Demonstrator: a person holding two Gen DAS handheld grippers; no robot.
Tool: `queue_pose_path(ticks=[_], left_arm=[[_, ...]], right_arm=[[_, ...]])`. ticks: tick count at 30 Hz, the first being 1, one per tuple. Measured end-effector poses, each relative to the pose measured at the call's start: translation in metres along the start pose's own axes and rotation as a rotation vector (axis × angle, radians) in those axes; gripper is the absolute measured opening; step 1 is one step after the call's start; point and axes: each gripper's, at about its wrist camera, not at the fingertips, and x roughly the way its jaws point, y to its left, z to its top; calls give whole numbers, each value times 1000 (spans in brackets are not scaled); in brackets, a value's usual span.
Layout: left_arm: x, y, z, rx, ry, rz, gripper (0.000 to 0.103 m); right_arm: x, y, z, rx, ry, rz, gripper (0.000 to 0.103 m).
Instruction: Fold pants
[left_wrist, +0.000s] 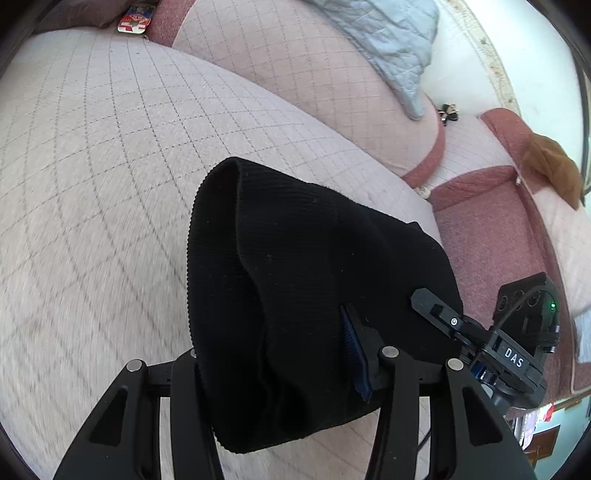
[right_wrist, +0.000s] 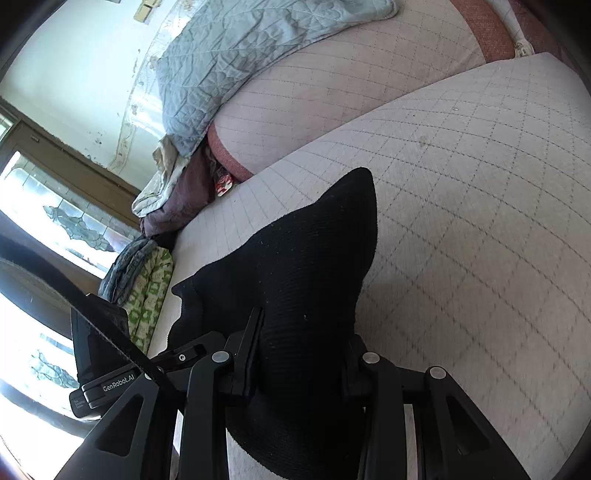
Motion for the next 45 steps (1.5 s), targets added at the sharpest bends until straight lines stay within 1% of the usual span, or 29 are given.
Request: queue_pose_path(ticks=[4, 5, 7, 9, 10, 11, 12, 14, 15, 16, 18, 20, 22, 23, 25, 26, 28, 30, 33, 36, 38, 40, 42, 44, 45], left_arm=[[19, 7, 10, 2, 15, 39, 48], [22, 10, 11, -2, 23, 45, 50], [26, 15, 10, -15, 37, 38, 55], [24, 18, 9, -15, 49, 31, 57], [20, 19, 7, -14, 59, 24, 57], [14, 20, 5, -6, 68, 18, 57], [6, 22, 2, 4, 72, 19, 57], [-11, 23, 0, 16, 68, 7, 57], [-20, 22, -1, 21, 56, -11, 57], [-35, 21, 0, 23, 27, -34, 57], [-50, 17, 6, 11, -25, -61, 57], [-55, 14, 15, -15, -59, -91, 59], [-48, 13, 25, -57, -74, -115, 60], [-41, 12, 29, -71, -75, -117, 60], [-21, 15, 34, -106, -65, -77, 60], [-12, 18, 35, -121, -55, -61, 60], [3, 29, 33, -154, -34, -54, 59], [8, 31, 32, -161, -46, -70, 59], [6, 28, 32, -144, -42, -75, 59], [-4, 28, 30, -157, -30, -77, 59], [-17, 26, 24, -150, -32, -69, 60], [-39, 19, 8, -105, -51, -44, 60], [-56, 9, -8, -50, -76, -9, 60], [-75, -2, -29, 11, -111, 41, 60], [-85, -7, -41, 41, -141, 81, 60]], right_arm=[[18, -7, 10, 2, 15, -29, 36], [22, -10, 12, 6, 20, -34, 36], [28, -16, 14, 16, 26, -43, 39], [28, -21, 13, 21, 30, -55, 52], [27, -24, 13, 20, 34, -69, 54], [23, -26, 12, 16, 30, -88, 61], [18, -27, 13, 14, 22, -99, 64], [2, -31, 14, 11, -2, -113, 64], [-9, -31, 15, 7, -29, -124, 64], [-20, -30, 16, 4, -65, -128, 65], [-39, -26, 19, 9, -127, -89, 65], [-46, -20, 26, 23, -148, -35, 65], [-39, -14, 36, 51, -136, 49, 65], [-34, -13, 40, 68, -130, 67, 65], [-14, -17, 48, 109, -90, 106, 67], [-4, -19, 51, 124, -70, 101, 71], [13, -31, 52, 160, -48, 55, 71], [25, -41, 49, 188, -35, 46, 70], [27, -48, 44, 196, -51, 65, 70], [13, -41, 42, 174, -64, 47, 71], [-5, -31, 38, 134, -90, 24, 75], [-24, -25, 27, 112, -108, 24, 76], [-45, -19, 4, 83, -122, 17, 77], [-63, -12, -21, 38, -138, -23, 77], [-70, -8, -33, 15, -147, -47, 77]])
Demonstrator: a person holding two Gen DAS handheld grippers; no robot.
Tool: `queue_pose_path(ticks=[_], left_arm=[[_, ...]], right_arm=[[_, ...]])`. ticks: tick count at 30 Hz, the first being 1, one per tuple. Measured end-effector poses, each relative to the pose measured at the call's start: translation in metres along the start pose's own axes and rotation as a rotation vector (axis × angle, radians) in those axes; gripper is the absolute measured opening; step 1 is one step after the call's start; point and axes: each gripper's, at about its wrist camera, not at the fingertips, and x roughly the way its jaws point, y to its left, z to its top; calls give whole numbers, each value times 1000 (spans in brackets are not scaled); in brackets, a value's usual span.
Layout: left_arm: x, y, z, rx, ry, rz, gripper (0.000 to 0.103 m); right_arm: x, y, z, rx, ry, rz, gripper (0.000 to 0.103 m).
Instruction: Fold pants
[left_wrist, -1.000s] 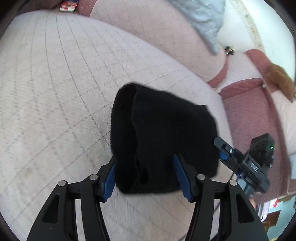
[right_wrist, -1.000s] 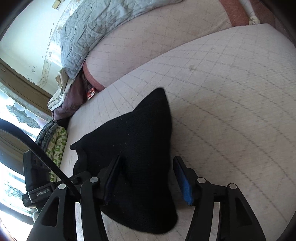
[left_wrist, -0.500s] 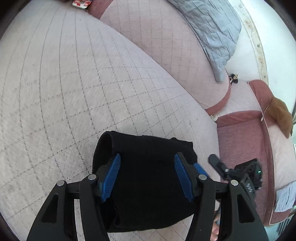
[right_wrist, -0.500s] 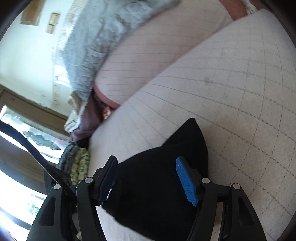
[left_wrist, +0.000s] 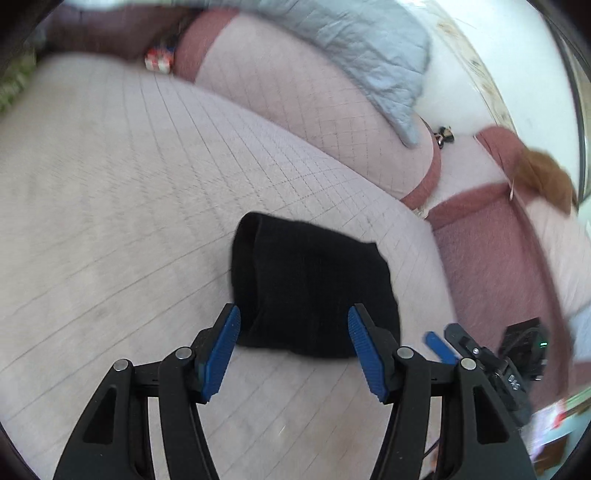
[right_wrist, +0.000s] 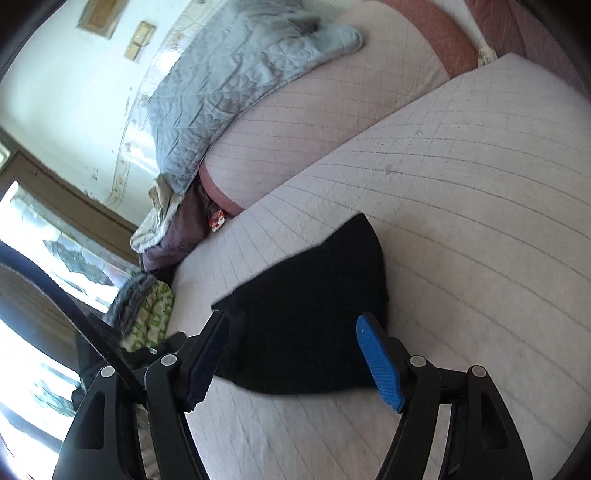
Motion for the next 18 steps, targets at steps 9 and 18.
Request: queue_pose_path(ticks=[9, 18], left_arm=[[-92, -55, -102, 253, -370, 357, 91], [-140, -63, -124, 184, -505, 476, 103]], right_arm=[[-65, 19, -99, -78, -73, -165, 80], [-94, 66, -150, -309, -160, -359, 85]])
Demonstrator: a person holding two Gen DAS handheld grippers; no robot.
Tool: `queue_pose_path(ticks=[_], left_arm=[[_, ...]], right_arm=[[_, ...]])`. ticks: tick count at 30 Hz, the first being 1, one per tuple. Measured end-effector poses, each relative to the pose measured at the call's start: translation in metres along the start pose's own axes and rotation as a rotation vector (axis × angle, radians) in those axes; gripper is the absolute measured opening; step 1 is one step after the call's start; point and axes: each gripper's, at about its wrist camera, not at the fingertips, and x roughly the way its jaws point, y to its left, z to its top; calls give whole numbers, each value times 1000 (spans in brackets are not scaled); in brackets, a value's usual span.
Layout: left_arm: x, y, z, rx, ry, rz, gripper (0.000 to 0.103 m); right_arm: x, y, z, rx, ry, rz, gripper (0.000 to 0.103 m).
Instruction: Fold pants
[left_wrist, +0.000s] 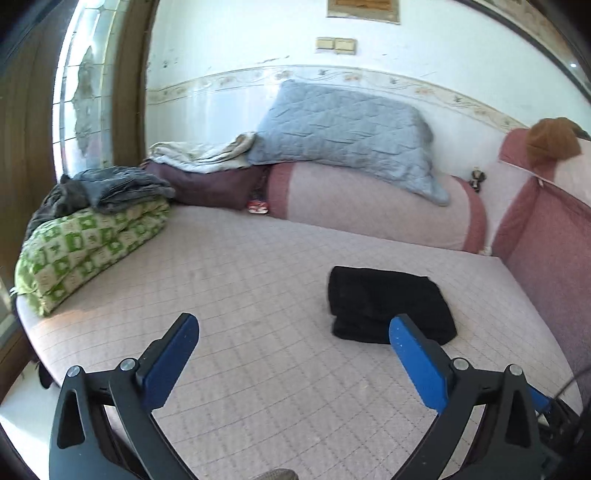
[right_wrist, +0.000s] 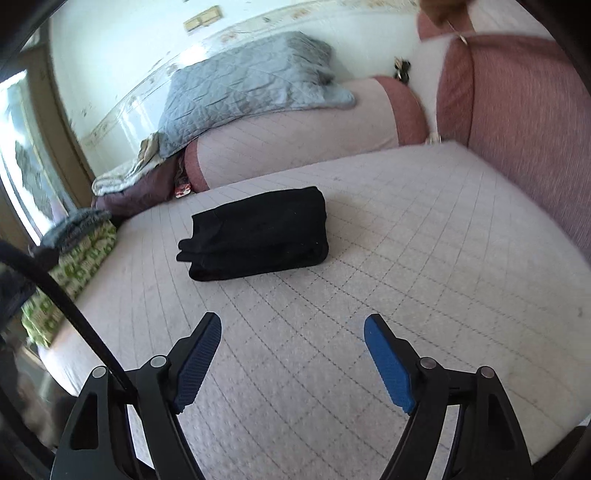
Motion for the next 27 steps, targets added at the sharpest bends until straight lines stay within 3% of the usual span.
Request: queue_pose_path(ticks=[4, 7, 27], left_arm=[[2, 11, 0, -43, 37, 19, 103], [7, 7, -8, -13, 76, 57, 103], [50, -32, -44, 107, 284, -24, 103]], right_arm=[[-3, 9, -5, -29, 27, -6, 86], [1, 14, -6, -31, 57, -2, 86], [45, 9, -17, -15, 211, -58, 88]])
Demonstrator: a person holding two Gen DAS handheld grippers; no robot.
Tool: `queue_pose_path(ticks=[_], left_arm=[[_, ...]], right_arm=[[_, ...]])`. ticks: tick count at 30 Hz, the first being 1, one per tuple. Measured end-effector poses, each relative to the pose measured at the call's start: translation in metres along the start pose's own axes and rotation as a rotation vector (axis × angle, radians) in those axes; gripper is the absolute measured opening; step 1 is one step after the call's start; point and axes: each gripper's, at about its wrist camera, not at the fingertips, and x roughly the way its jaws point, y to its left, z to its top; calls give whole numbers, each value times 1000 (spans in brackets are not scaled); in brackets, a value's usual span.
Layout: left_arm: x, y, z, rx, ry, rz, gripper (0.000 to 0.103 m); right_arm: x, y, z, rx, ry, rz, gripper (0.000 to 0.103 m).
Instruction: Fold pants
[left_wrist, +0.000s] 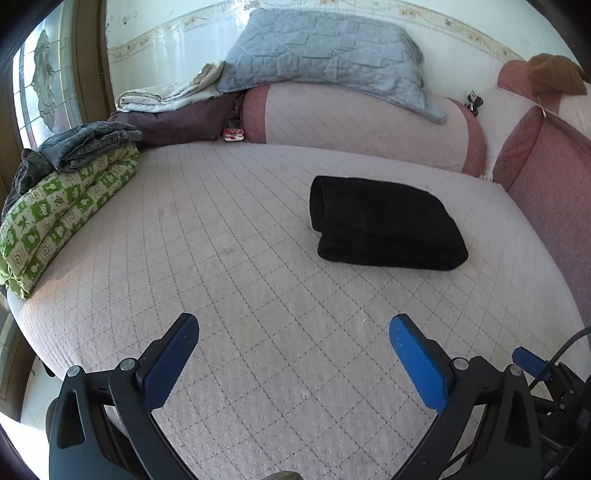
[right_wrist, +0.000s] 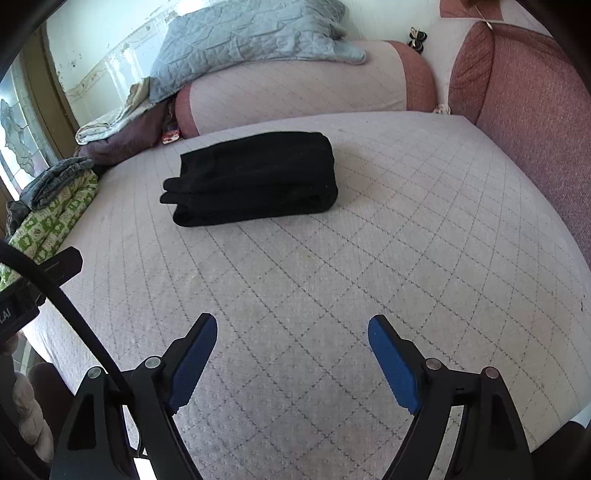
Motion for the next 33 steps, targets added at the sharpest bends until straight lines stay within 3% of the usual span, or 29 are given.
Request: queue_pose_path(ticks=[18, 33], left_arm=[[25, -9, -4, 24, 81, -18, 103], [29, -4, -6, 11, 89, -27, 103]], right_arm=[[24, 3, -2, -17, 77, -3, 89], [32, 10, -3, -43, 103, -14, 91]])
